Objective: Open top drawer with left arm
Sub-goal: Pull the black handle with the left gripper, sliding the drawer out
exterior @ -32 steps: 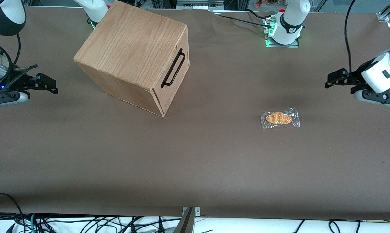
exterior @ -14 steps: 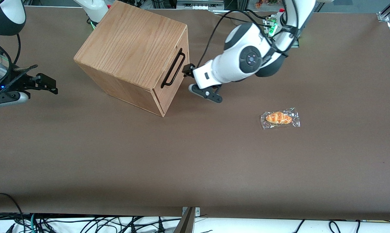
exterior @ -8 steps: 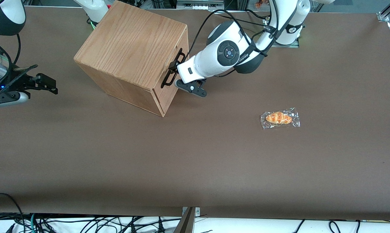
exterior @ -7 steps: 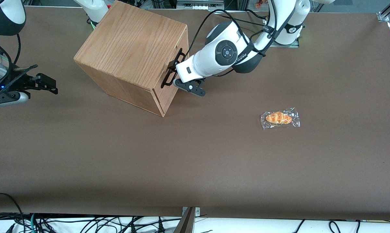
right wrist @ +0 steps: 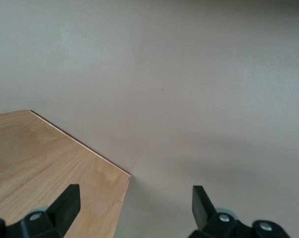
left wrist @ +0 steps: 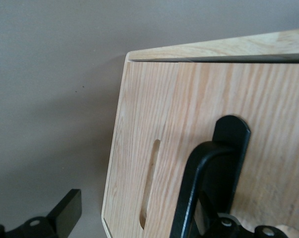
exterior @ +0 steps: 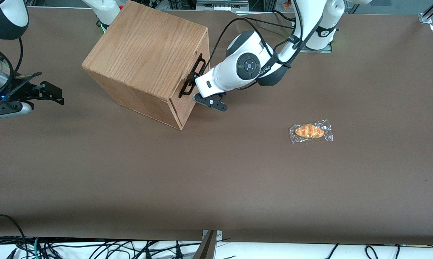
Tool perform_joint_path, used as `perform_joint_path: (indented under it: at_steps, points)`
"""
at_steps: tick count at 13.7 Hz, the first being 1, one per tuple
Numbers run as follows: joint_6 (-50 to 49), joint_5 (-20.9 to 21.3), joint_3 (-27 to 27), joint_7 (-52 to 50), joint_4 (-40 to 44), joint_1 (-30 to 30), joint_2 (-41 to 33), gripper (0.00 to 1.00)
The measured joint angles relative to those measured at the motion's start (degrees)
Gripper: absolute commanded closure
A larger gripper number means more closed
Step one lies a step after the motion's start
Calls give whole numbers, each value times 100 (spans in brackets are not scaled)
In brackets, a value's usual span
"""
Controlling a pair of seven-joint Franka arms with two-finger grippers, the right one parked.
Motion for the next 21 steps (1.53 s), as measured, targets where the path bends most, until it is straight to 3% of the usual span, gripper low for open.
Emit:
perform_joint_path:
  at_steps: [4, 10, 21]
  points:
    - [1, 498, 3, -104, 49, -6, -2, 0]
    - [-4, 855, 227, -124, 52, 98, -4, 0]
    - [-538, 878, 174, 145, 80, 687, -53, 0]
